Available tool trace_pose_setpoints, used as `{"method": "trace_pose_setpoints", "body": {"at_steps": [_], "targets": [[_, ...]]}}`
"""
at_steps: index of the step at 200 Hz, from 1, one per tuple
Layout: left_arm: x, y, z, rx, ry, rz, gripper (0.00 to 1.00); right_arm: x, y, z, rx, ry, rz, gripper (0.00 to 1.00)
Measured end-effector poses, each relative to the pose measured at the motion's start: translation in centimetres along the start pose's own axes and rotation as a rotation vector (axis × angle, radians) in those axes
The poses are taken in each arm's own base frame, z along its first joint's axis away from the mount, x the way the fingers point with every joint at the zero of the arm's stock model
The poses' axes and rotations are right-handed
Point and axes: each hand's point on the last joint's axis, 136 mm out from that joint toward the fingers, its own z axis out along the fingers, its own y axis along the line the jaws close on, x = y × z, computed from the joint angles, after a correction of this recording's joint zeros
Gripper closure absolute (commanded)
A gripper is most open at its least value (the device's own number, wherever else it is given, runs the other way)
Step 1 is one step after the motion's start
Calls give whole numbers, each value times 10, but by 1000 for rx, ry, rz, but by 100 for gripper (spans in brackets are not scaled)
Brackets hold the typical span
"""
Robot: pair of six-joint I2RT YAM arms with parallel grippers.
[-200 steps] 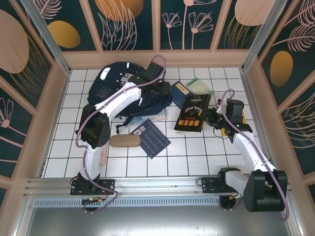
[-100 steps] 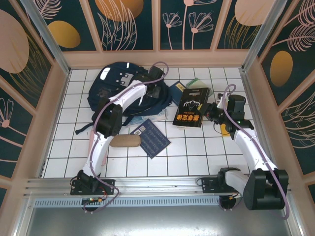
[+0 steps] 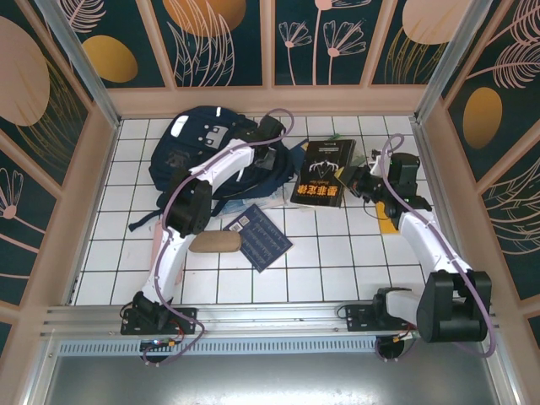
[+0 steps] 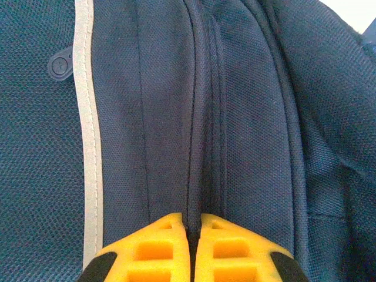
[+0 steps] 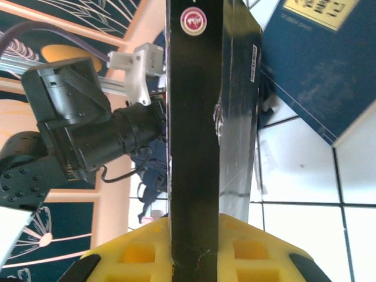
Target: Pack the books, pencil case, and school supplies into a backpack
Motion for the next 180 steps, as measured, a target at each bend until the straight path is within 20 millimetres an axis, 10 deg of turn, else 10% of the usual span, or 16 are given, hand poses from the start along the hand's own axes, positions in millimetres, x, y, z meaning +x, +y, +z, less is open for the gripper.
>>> {"method": "trace_pose_setpoints", "body": {"at_steps": [86, 180], "targets": [[-56, 42, -89, 121, -134, -116, 100, -22, 43, 40, -218, -56, 5, 100], [-89, 96, -145, 344, -218, -318, 100, -25, 64, 163, -331, -2, 68, 100]]}}
